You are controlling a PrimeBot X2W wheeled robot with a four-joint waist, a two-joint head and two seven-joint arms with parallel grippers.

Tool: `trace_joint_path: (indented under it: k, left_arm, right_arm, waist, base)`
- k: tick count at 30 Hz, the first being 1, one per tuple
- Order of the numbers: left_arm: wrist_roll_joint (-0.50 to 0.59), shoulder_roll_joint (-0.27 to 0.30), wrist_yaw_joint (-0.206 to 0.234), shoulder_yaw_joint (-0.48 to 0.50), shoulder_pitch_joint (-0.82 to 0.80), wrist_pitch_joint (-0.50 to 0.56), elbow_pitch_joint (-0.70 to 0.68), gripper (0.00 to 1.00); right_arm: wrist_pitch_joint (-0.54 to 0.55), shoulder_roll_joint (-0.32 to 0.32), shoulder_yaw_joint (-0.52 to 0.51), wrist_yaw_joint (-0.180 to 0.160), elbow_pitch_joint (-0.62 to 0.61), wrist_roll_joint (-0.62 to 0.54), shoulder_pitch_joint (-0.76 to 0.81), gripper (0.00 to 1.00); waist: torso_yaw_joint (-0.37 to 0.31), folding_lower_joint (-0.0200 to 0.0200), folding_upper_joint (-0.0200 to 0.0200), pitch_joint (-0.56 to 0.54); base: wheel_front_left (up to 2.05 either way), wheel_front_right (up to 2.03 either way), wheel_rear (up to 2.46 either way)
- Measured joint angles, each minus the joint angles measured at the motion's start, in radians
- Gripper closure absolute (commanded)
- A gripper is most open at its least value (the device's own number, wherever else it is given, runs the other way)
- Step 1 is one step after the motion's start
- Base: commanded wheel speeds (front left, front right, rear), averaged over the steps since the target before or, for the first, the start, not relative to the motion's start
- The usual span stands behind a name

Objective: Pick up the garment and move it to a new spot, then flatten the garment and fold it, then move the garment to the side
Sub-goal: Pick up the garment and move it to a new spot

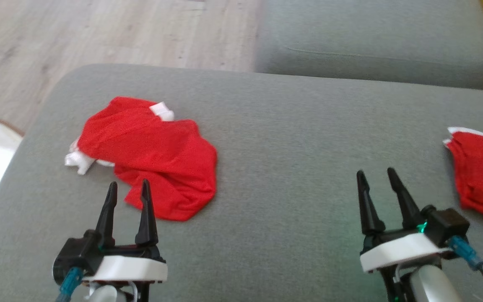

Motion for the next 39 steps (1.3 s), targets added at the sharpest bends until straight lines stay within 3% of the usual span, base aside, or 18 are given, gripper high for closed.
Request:
trace_joint_path:
  k: [12,23,30,35,37,39]
  left_arm:
    - [0.008,0.000,-0.001,0.010,0.002,0.000,0.002,0.00]
    - [0.009,0.000,-0.001,0.040,0.004,0.000,0.004,0.00]
    - [0.065,0.004,-0.019,0.090,-0.093,0.000,0.114,0.00]
    - [0.097,0.070,-0.050,0.079,-0.289,0.026,0.279,0.00]
    - [0.110,0.108,-0.063,0.052,-0.373,0.076,0.346,0.00]
    - [0.137,0.156,-0.080,-0.035,-0.488,0.172,0.431,0.00]
  right_arm:
    - [0.000,0.000,0.055,0.000,0.008,0.026,0.011,0.00]
    - [0.000,0.000,0.058,0.000,0.007,0.033,0.011,0.00]
    - [0.000,0.000,0.034,0.000,-0.015,0.006,0.000,0.00]
    - [0.000,0.000,0.007,0.000,-0.042,-0.017,-0.047,0.00]
    - [0.000,0.000,-0.006,0.000,-0.053,-0.028,-0.069,0.00]
    - [0.000,-0.001,-0.020,0.000,-0.067,-0.036,-0.094,0.00]
  waist:
    - [0.082,0.0000,0.0000,-0.010]
    - [0.067,0.0000,0.0000,0.005]
    - [0.049,0.0001,0.0000,0.070]
    - [0.032,0.0002,0.0000,0.139]
    - [0.024,0.0002,0.0000,0.169]
    - [0.010,0.0003,0.0000,0.212]
  base:
    - [0.00,0.00,0.00]
    - [0.00,0.00,0.00]
    - [0.00,0.00,0.00]
    - [0.00,0.00,0.00]
    - [0.00,0.00,0.00]
    - [0.00,0.00,0.00]
